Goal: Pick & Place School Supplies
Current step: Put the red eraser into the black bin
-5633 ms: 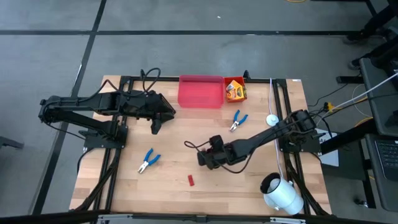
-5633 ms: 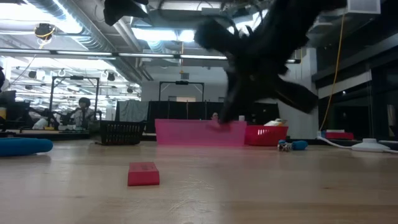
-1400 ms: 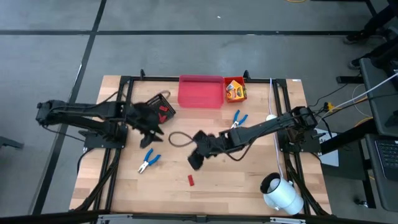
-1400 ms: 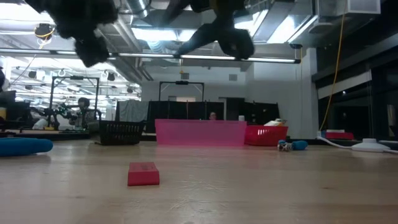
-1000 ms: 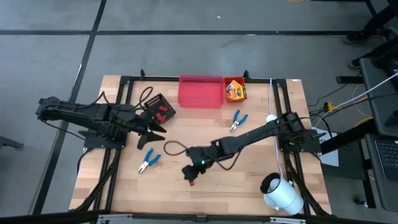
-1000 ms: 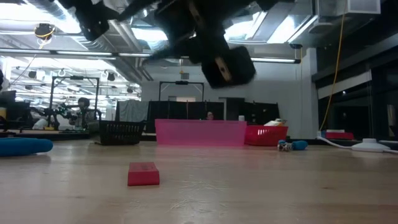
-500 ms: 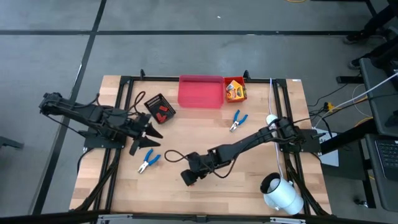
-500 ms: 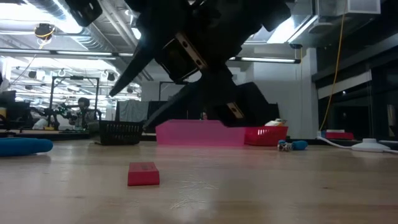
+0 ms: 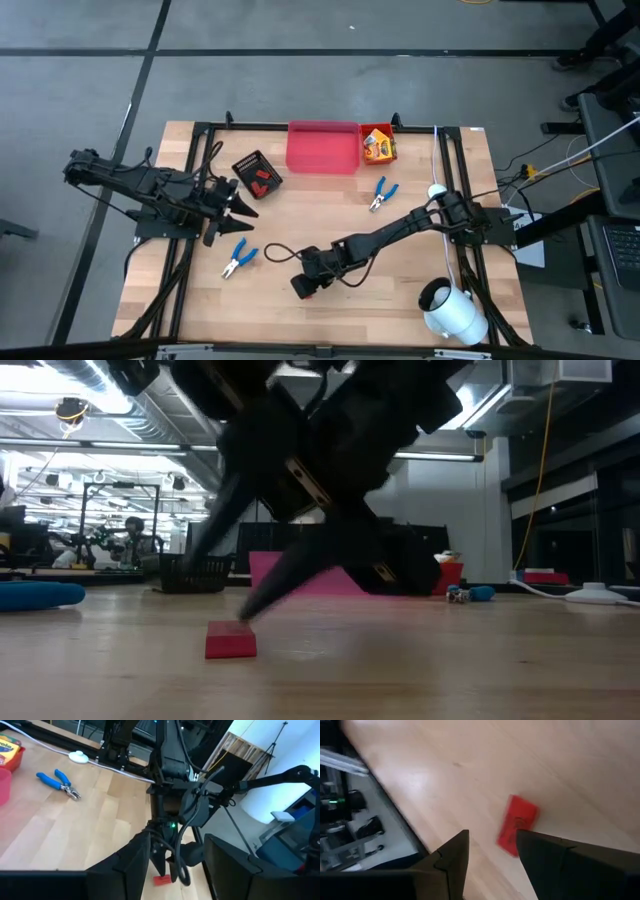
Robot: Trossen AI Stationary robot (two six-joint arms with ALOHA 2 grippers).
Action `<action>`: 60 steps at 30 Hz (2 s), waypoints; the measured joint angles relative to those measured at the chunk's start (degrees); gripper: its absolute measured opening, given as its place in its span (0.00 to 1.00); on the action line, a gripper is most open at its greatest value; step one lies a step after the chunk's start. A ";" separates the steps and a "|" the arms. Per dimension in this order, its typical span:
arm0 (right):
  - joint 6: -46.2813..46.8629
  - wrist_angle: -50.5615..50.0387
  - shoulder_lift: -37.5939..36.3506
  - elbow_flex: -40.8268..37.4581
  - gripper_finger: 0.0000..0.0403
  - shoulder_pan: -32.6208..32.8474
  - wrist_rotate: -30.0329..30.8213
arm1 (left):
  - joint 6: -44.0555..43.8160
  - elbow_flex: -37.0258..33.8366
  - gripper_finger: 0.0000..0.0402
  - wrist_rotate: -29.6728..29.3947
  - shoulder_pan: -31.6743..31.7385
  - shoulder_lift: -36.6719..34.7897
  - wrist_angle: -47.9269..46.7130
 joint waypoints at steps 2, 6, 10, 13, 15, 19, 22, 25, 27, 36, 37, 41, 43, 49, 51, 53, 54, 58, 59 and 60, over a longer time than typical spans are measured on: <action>-0.32 -0.21 0.08 -0.07 0.42 0.00 -0.06 | 0.00 0.00 0.46 -0.06 0.00 -0.16 0.03; -0.56 -0.67 0.06 -0.02 0.42 0.00 0.04 | 0.00 0.00 0.46 -0.06 0.00 -0.27 -0.10; -0.71 -0.83 0.06 -0.02 0.42 0.00 0.26 | 0.00 0.00 0.46 -0.09 0.00 -0.32 -0.06; -0.78 -0.85 0.32 -0.02 0.42 0.00 0.31 | 0.00 0.00 0.46 -0.11 0.02 -0.38 0.16; -0.73 -0.73 0.57 0.02 0.42 -0.02 -0.13 | -0.02 0.00 0.46 -0.30 0.01 -0.36 0.16; -0.73 -0.41 1.27 0.15 0.42 0.04 -1.25 | -0.14 0.00 0.46 -0.55 0.01 -0.50 0.17; -0.71 -0.89 1.33 0.17 0.42 0.02 -1.30 | -0.47 0.02 0.46 -0.90 0.00 -0.77 0.68; -0.71 -3.11 1.40 0.26 0.42 -0.01 -1.31 | -0.50 0.02 0.46 -1.24 0.00 -1.31 0.74; -0.67 -4.38 1.47 0.25 0.42 -0.17 -1.59 | -0.50 0.02 0.46 -1.43 0.00 -1.69 0.70; -0.99 -5.07 1.51 0.15 0.35 -0.28 -1.11 | -0.92 0.07 0.46 -2.01 0.02 -2.72 0.83; -1.13 -5.20 1.51 0.15 0.33 -0.27 -0.75 | -0.95 0.07 0.46 -2.01 0.00 -2.72 0.79; -1.71 -5.73 1.51 0.05 0.22 -0.26 0.02 | -1.49 0.07 0.46 -2.01 0.00 -3.02 0.74; -2.51 -5.77 1.51 0.02 0.14 -0.26 0.11 | -1.55 0.07 0.46 -2.03 0.01 -3.02 0.68; -4.50 -4.86 1.48 -0.09 0.03 -0.22 1.73 | -1.55 0.07 0.46 -2.03 0.00 -3.00 0.66; -5.70 -3.77 1.48 -0.15 0.03 -0.22 2.15 | -1.55 0.07 0.46 -2.03 0.00 -2.98 0.62; -7.26 -2.93 1.33 0.27 0.03 0.12 3.70 | -1.55 0.07 0.46 -2.03 0.00 -2.98 0.48; -8.35 -3.02 1.29 1.14 0.03 0.25 5.27 | -1.57 0.07 0.46 -2.03 0.00 -2.99 -0.13; -12.80 -7.74 -1.18 7.22 0.03 0.71 13.92 | -4.89 0.07 0.46 -3.95 0.00 -2.68 -8.41; -14.21 -10.07 -2.30 9.26 0.03 0.70 16.66 | -6.54 0.07 0.46 -4.46 0.00 -2.39 -11.28; -15.91 -12.20 -3.22 11.24 0.03 0.72 19.32 | -7.89 0.07 0.46 -4.59 0.02 -1.87 -13.40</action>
